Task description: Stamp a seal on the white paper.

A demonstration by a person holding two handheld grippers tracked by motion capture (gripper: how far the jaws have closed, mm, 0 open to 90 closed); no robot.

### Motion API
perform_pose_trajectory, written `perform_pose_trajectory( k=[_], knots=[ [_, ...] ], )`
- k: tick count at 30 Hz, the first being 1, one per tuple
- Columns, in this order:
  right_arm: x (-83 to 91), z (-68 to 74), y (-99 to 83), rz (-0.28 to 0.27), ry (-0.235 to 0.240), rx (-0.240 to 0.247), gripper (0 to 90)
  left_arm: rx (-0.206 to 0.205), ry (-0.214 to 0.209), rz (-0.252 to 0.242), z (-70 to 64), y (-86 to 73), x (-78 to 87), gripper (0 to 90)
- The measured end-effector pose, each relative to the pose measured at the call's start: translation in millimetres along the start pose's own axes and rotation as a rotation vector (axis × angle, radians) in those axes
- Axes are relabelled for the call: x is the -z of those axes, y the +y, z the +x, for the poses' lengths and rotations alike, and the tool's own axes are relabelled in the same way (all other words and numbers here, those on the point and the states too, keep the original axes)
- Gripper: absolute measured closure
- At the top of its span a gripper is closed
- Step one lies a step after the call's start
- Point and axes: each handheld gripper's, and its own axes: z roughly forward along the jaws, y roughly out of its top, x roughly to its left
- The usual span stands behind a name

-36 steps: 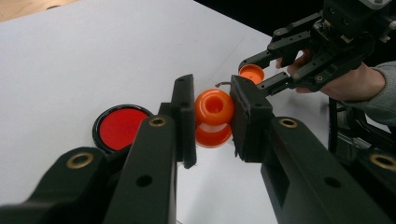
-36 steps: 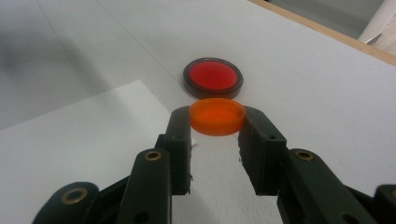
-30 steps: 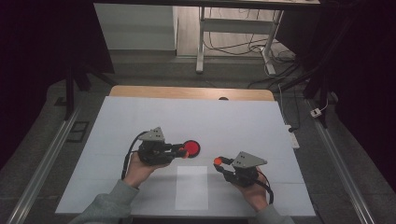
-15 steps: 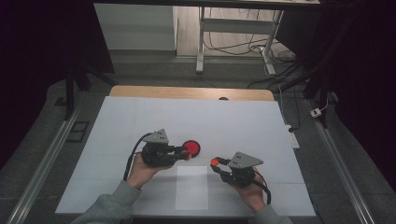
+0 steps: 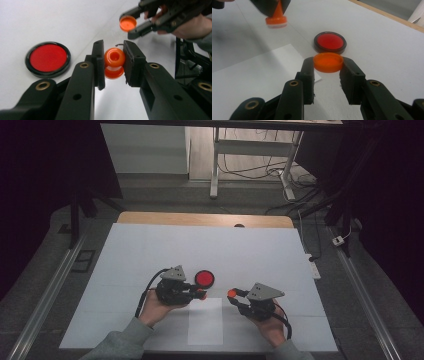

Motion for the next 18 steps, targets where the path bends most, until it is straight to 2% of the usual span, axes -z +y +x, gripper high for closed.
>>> perform_pose_trajectory(
  k=[18],
  knots=[
    [0.7,-1.0,-1.0,0.002,-0.002,-0.001,64.4,-0.037,-0.01,0.073,-14.4,-13.5,-16.8,71.9]
  ],
)
